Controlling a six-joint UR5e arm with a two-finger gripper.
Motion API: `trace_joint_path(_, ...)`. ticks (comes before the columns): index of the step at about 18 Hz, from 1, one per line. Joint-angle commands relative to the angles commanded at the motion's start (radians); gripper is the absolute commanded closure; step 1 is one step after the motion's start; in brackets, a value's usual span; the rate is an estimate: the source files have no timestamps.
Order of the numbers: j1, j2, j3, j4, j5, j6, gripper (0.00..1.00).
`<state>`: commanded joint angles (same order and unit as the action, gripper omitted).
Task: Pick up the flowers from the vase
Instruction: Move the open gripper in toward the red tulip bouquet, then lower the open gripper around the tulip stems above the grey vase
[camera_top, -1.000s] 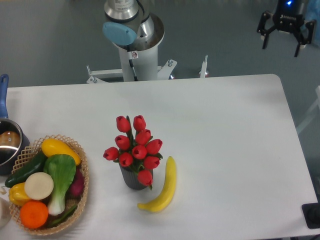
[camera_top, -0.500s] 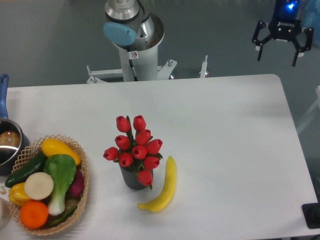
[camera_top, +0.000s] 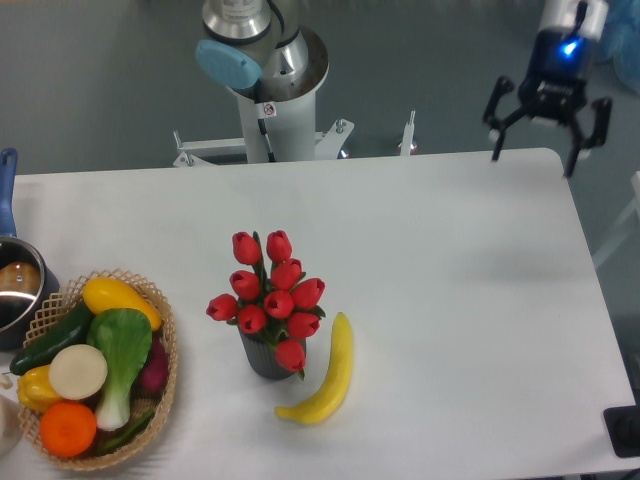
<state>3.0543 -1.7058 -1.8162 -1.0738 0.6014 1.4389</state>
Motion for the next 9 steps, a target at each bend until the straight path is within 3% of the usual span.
trace_joint_path(4, -0.077, -0.023, 0.003, 0.008, -0.006, 0.017, 0.0)
trace_joint_path(9, -0.118, -0.037, -0.028, 0.008, -0.029, 0.026, 0.0)
